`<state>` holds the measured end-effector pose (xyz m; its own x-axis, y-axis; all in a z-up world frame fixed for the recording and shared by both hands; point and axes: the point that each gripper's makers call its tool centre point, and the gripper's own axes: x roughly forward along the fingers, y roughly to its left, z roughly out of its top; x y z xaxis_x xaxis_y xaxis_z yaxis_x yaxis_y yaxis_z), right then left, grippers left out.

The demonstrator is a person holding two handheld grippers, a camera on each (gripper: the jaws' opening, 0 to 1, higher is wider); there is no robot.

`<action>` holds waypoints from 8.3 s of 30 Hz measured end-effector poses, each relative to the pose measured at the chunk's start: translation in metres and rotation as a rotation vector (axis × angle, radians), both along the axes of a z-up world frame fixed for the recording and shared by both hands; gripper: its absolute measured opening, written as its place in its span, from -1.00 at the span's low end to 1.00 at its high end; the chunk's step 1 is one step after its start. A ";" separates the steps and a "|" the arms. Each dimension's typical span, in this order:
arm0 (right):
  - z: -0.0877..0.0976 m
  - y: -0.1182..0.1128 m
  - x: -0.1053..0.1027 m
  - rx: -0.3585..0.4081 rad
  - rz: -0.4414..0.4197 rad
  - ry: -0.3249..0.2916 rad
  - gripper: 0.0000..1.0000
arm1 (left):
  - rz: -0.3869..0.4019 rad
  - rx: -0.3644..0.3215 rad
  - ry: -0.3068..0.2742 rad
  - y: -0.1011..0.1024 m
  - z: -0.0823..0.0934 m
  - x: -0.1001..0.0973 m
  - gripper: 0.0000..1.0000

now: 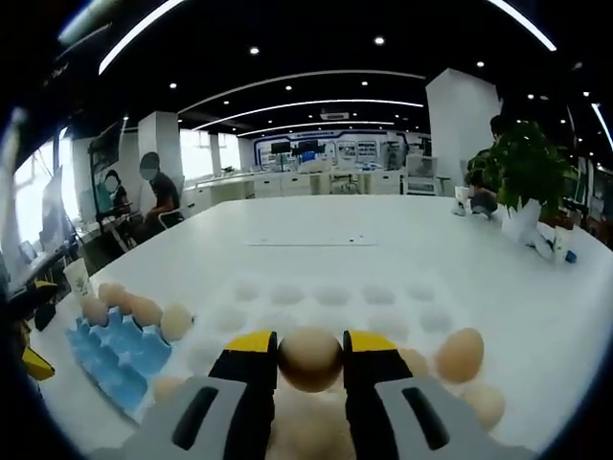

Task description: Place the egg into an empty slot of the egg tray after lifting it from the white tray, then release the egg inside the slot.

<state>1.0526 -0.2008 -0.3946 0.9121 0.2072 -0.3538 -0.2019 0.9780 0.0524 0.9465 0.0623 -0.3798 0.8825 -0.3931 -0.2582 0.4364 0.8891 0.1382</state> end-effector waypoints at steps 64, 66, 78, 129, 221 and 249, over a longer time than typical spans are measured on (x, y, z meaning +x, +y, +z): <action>0.001 0.163 -0.014 0.019 0.395 -0.012 -0.44 | 0.018 0.017 -0.001 0.003 0.000 -0.009 0.94; 0.002 0.169 -0.015 0.018 0.411 -0.017 -0.44 | 0.018 0.018 -0.002 0.003 0.000 -0.010 0.94; 0.003 0.203 -0.022 0.010 0.497 -0.035 -0.44 | 0.011 0.019 -0.002 0.002 0.001 -0.011 0.94; -0.016 0.243 -0.030 -0.073 0.691 -0.105 -0.19 | -0.001 0.007 -0.013 -0.004 0.001 0.005 0.94; 0.010 -0.010 -0.007 -0.030 0.188 -0.147 0.52 | -0.017 -0.031 0.024 -0.014 -0.004 0.001 1.00; -0.023 -0.057 0.000 -0.086 0.070 -0.025 -0.28 | -0.015 -0.017 0.033 -0.015 -0.007 0.000 0.99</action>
<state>1.0526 -0.2575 -0.4178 0.9052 0.2408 -0.3502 -0.2702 0.9621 -0.0367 0.9468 0.0477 -0.3867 0.8676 -0.4106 -0.2807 0.4538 0.8845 0.1088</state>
